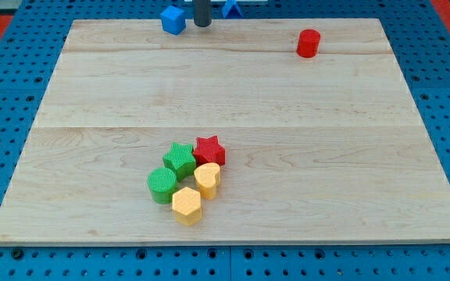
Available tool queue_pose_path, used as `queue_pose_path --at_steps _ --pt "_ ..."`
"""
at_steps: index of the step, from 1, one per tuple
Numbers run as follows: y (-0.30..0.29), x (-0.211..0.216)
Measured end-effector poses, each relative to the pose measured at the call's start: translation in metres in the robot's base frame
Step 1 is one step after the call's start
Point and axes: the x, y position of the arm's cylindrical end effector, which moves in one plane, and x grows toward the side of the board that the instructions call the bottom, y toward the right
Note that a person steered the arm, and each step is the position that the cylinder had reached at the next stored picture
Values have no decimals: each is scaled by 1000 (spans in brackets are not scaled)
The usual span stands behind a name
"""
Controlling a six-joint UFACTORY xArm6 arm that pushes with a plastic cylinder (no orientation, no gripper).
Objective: Push the red circle into the red star
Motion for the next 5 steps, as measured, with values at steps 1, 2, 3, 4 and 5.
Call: queue_pose_path --at_steps 1,2,3,4,5 --pt "-144 31" --pt "-249 69" --pt "-160 69" --pt "-28 57" --pt "92 35"
